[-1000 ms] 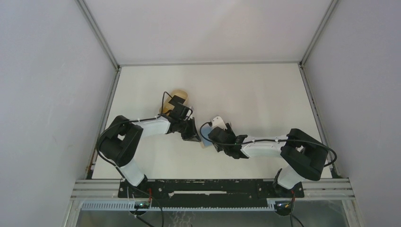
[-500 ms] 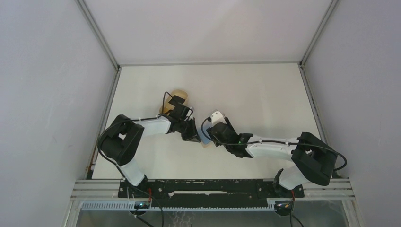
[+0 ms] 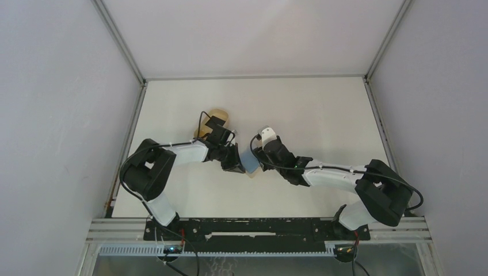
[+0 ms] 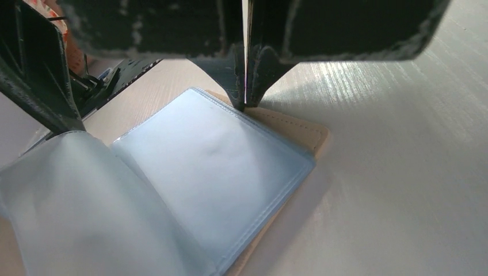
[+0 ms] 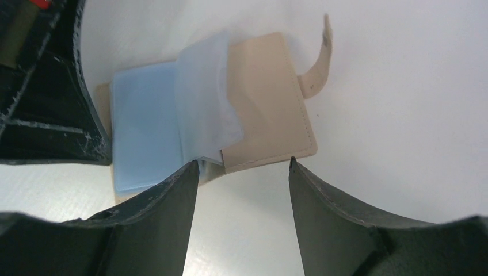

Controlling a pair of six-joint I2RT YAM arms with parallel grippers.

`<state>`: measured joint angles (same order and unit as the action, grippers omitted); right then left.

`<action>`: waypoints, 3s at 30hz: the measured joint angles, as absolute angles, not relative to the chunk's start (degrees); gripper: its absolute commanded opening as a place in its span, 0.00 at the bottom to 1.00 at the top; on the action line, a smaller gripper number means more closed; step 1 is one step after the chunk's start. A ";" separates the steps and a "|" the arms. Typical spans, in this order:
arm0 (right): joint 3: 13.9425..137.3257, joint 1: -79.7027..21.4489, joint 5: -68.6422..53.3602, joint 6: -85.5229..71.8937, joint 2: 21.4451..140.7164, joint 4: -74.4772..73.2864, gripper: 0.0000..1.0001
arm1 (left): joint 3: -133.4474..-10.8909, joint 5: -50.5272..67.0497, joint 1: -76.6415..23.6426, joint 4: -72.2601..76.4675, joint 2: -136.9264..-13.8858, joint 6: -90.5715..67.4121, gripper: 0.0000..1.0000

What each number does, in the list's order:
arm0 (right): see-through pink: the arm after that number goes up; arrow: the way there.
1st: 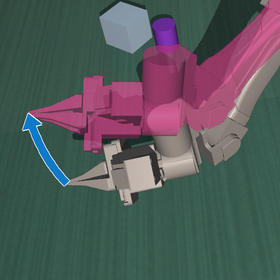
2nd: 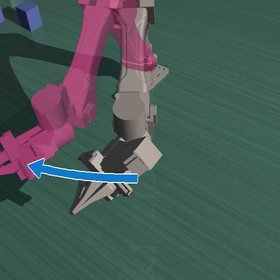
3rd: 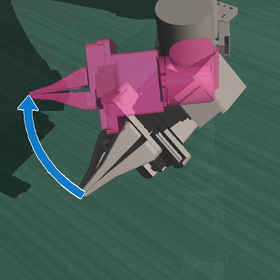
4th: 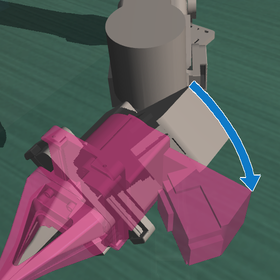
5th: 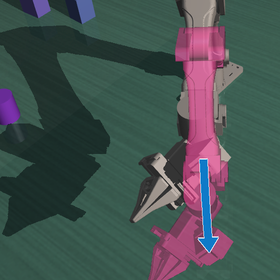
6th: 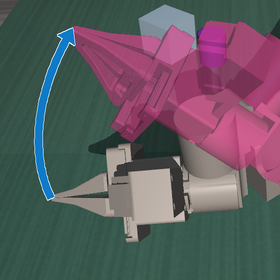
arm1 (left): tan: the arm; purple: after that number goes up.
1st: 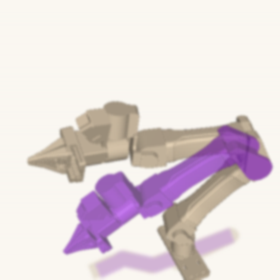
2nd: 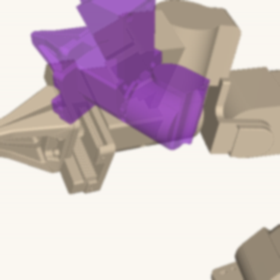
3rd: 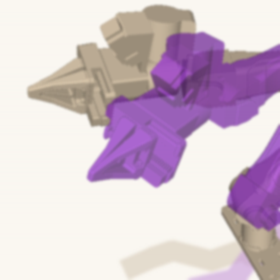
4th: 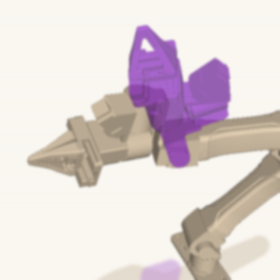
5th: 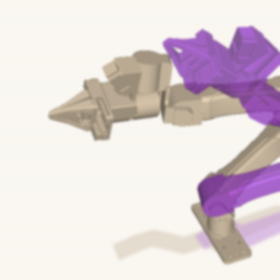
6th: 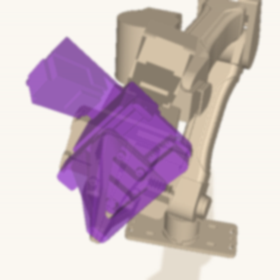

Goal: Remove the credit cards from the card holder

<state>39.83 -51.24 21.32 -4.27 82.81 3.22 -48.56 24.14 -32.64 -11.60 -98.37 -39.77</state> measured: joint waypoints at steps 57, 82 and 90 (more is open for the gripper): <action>41.95 -28.32 -31.57 -34.04 102.19 29.80 0.60 | -50.48 16.03 -29.12 -11.92 -96.20 -40.29 0.00; 44.45 -28.25 -30.55 -34.39 104.27 30.41 0.59 | -50.48 16.23 -29.78 -8.38 -97.86 -39.99 0.00; 45.23 -28.21 -27.07 -30.15 102.39 26.35 0.59 | -50.48 16.27 -29.78 -8.34 -97.89 -39.86 0.00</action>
<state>45.23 -28.21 -27.07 -30.15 102.39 26.35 -50.48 16.27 -29.78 -8.34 -97.89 -39.86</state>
